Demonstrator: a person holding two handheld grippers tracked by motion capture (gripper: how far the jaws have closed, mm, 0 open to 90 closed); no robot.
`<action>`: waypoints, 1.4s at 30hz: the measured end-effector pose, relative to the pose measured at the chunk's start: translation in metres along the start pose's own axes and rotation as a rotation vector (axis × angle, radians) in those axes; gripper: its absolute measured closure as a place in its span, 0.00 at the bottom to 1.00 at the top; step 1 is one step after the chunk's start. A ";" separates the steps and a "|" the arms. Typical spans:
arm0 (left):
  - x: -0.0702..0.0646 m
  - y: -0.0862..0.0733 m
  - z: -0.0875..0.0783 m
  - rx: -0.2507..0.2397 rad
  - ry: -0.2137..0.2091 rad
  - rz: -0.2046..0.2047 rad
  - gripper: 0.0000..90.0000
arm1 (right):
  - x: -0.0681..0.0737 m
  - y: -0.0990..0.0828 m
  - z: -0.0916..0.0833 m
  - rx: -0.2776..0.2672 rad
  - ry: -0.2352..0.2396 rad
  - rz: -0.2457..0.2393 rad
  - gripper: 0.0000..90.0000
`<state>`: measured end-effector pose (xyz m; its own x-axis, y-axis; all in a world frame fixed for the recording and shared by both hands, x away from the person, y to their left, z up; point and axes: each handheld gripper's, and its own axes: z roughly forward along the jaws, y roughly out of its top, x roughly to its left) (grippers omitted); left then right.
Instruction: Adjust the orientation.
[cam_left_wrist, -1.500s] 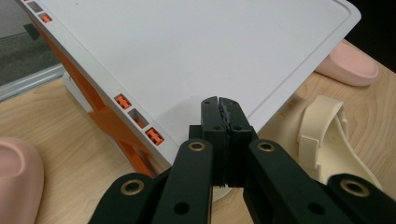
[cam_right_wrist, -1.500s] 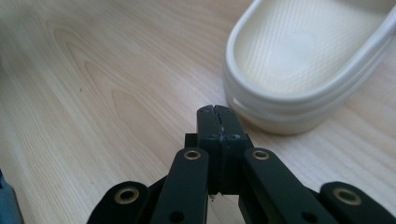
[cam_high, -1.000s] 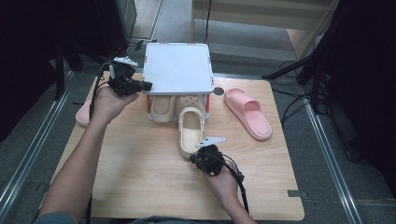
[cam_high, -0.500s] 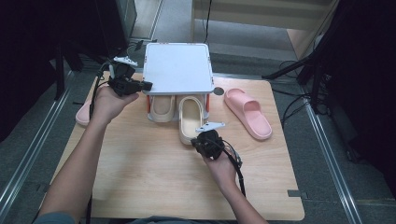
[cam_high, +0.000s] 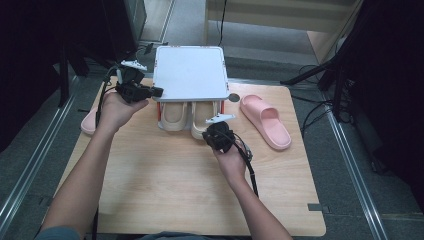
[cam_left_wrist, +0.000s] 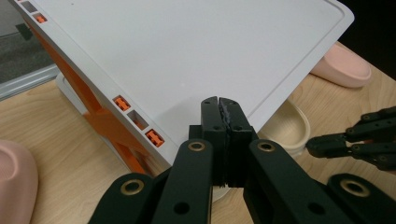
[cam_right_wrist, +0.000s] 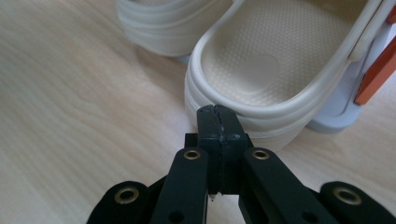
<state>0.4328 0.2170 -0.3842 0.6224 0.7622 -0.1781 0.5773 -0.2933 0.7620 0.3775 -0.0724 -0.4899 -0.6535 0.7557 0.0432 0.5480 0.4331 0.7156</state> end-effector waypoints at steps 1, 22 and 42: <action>0.000 0.000 0.000 0.000 0.000 0.001 1.00 | -0.001 0.002 0.002 -0.002 -0.006 -0.002 1.00; 0.000 0.000 -0.003 0.001 -0.002 -0.006 0.95 | -0.010 -0.005 -0.017 -0.062 0.099 0.082 0.99; -0.013 -0.012 -0.045 -0.014 -0.075 -0.031 0.52 | -0.021 -0.048 -0.081 -0.078 0.251 0.063 0.67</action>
<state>0.3942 0.2362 -0.3627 0.6420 0.7256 -0.2476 0.5900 -0.2614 0.7639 0.3228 -0.1488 -0.4692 -0.7341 0.6298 0.2538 0.5560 0.3430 0.7571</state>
